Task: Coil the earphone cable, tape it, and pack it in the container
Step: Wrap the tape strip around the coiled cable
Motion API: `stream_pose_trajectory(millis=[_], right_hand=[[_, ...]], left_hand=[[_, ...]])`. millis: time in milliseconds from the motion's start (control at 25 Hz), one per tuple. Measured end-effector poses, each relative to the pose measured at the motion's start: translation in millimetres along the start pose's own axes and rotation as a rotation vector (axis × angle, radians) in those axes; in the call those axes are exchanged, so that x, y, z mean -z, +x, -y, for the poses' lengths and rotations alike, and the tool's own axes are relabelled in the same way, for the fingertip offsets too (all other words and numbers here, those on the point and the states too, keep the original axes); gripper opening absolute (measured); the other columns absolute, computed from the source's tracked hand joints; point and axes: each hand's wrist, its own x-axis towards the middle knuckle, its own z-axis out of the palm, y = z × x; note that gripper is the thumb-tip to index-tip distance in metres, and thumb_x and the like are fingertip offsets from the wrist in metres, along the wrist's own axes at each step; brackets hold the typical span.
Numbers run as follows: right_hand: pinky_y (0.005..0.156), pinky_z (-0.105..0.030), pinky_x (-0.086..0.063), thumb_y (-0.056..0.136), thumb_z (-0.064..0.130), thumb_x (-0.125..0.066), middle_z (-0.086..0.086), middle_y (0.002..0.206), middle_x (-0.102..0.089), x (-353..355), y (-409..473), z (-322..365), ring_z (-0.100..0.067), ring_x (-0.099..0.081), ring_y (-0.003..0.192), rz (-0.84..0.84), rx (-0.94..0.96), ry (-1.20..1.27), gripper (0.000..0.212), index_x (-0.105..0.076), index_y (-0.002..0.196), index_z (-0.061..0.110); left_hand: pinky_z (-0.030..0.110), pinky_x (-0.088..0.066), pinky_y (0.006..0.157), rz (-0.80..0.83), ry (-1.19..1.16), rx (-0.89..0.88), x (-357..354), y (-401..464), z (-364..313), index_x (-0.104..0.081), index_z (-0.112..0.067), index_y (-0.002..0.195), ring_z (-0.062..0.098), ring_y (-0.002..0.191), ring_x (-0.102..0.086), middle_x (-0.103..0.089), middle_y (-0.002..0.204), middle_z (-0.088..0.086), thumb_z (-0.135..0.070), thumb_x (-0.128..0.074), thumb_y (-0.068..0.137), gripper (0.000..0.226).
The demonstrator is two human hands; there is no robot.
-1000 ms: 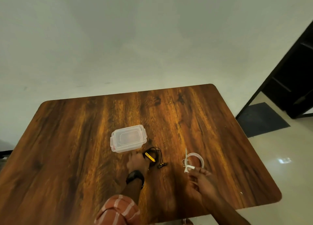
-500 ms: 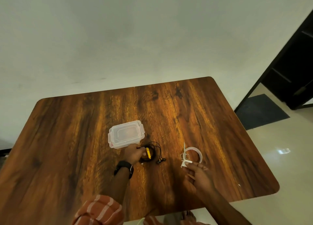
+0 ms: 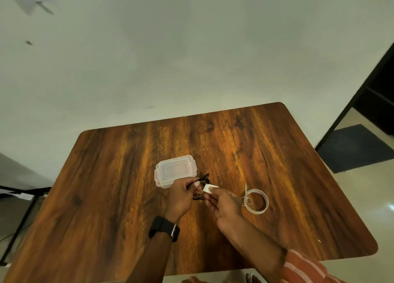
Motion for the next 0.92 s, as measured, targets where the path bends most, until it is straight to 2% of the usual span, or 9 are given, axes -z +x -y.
stream_pose_trajectory(millis=[120, 240, 360, 440, 520, 600, 720, 840, 920], right_hand=[[0.063, -0.032, -0.055, 0.083, 0.003, -0.068, -0.020, 0.094, -0.075, -11, -11, 4, -0.026, -0.071, 0.078, 0.028, -0.069, 0.045, 0.020, -0.069, 0.103, 0.000], [0.063, -0.030, -0.054, 0.086, 0.007, -0.064, -0.017, 0.095, -0.075, -17, -23, 10, -0.023, -0.072, 0.078, 0.089, -0.132, 0.112, 0.024, -0.067, 0.109, 0.001], [0.078, -0.032, -0.051, 0.092, 0.009, -0.056, -0.013, 0.090, -0.072, -16, -44, 20, -0.021, -0.068, 0.079, 0.197, -0.158, 0.143, 0.018, -0.065, 0.107, 0.004], [0.089, -0.036, -0.048, 0.092, 0.016, -0.055, -0.011, 0.092, -0.073, -13, -56, 26, -0.022, -0.067, 0.082, 0.253, -0.167, 0.130, 0.016, -0.067, 0.098, 0.008], [0.101, -0.040, -0.042, 0.091, 0.020, -0.050, -0.009, 0.098, -0.076, -9, -62, 30, -0.023, -0.067, 0.089, 0.308, -0.160, 0.083, 0.021, -0.069, 0.094, 0.009], [0.105, -0.043, -0.037, 0.088, 0.017, -0.047, -0.005, 0.105, -0.077, -6, -67, 34, -0.021, -0.067, 0.099, 0.357, -0.108, -0.037, 0.025, -0.071, 0.095, 0.012], [0.082, -0.033, -0.042, 0.086, 0.009, -0.046, -0.001, 0.106, -0.076, -3, -76, 40, -0.018, -0.064, 0.098, 0.439, 0.077, -0.301, 0.034, -0.074, 0.104, 0.016], [0.059, -0.016, -0.047, 0.087, -0.003, -0.050, -0.006, 0.098, -0.074, -2, -80, 45, -0.007, -0.064, 0.075, 0.462, 0.323, -0.386, 0.034, -0.074, 0.109, 0.009], [0.066, -0.019, -0.053, 0.085, -0.002, -0.063, -0.009, 0.102, -0.072, -1, -74, 49, -0.008, -0.065, 0.077, 0.422, 0.567, -0.473, 0.026, -0.075, 0.105, 0.010]], left_hand=[[0.007, -0.045, 0.065, -0.151, 0.110, -0.124, -2, -21, -21, -0.071, -0.022, 0.099, -0.005, 0.072, -0.063, -0.067, 0.082, -0.017, -0.012, -0.059, 0.093, 0.017], [0.010, -0.043, 0.065, -0.224, 0.263, -0.267, 1, -29, -23, -0.071, -0.019, 0.099, 0.000, 0.077, -0.056, -0.061, 0.084, -0.008, -0.014, -0.059, 0.094, 0.014], [0.017, -0.047, 0.065, -0.162, 0.358, -0.353, 4, -38, -19, -0.062, -0.016, 0.099, 0.013, 0.079, -0.056, -0.056, 0.086, -0.006, -0.028, -0.051, 0.097, 0.017], [0.012, -0.045, 0.069, -0.146, 0.499, -0.482, 8, -44, -17, -0.058, -0.018, 0.120, 0.010, 0.086, -0.053, -0.051, 0.098, -0.007, -0.034, -0.039, 0.097, 0.034], [0.007, -0.040, 0.069, -0.129, 0.553, -0.558, 17, -51, -21, -0.055, -0.018, 0.130, 0.005, 0.085, -0.050, -0.048, 0.103, -0.004, -0.025, -0.043, 0.097, 0.036], [0.008, -0.040, 0.068, -0.140, 0.512, -0.571, 25, -52, -33, -0.059, -0.018, 0.127, 0.005, 0.083, -0.050, -0.050, 0.099, -0.004, -0.016, -0.053, 0.096, 0.031], [0.006, -0.036, 0.070, -0.159, 0.453, -0.620, 36, -50, -47, -0.067, -0.014, 0.107, -0.002, 0.082, -0.049, -0.051, 0.088, -0.007, -0.009, -0.060, 0.092, 0.017], [0.004, -0.034, 0.068, -0.176, 0.404, -0.648, 40, -51, -59, -0.067, -0.012, 0.087, -0.008, 0.075, -0.048, -0.050, 0.078, -0.014, -0.002, -0.063, 0.088, 0.011], [0.005, -0.036, 0.064, -0.157, 0.302, -0.582, 39, -54, -65, -0.066, -0.013, 0.082, -0.006, 0.069, -0.051, -0.051, 0.072, -0.019, -0.002, -0.063, 0.089, 0.014]])
